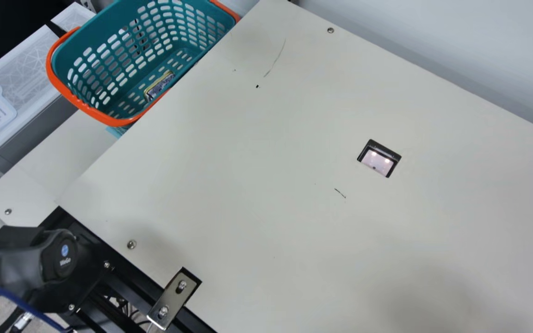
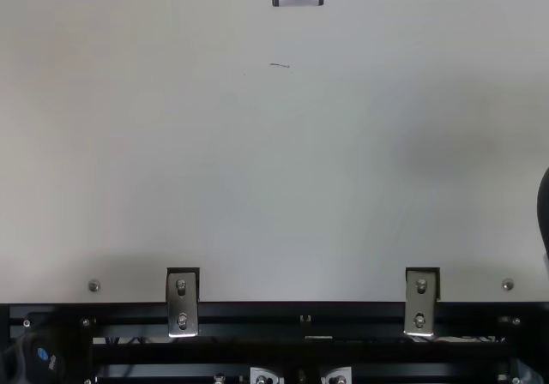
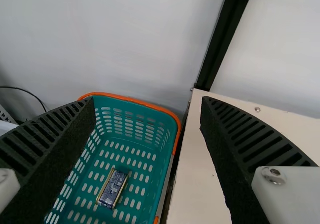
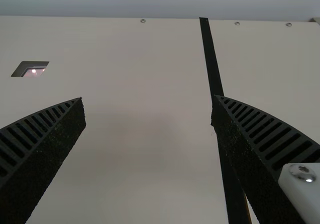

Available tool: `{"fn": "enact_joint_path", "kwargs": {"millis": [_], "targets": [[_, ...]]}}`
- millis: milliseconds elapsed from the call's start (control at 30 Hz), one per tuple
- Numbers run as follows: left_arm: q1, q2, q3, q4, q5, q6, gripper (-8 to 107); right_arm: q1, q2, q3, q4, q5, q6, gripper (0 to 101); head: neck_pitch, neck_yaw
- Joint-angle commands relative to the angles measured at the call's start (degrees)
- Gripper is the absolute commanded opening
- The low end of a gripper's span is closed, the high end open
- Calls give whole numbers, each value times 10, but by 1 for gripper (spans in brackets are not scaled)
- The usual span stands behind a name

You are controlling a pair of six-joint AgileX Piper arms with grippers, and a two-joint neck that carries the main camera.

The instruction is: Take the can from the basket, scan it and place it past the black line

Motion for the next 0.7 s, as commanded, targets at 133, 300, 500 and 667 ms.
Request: {"fn": "enact_joint_path", "kwargs": {"millis": [133,300,500,667], "targets": [[-4,33,-5,-30,-1,71,90,0,0,0,0,0,0,101,-16,6],[2,70,-12,-50,-5,112,90,0,0,0,0,0,0,101,-16,6],[11,112,-19,-58,-10,145,90,0,0,0,0,0,0,101,-16,6],[13,142,-22,-47,-17,157,90,0,0,0,0,0,0,101,-16,6]]}}
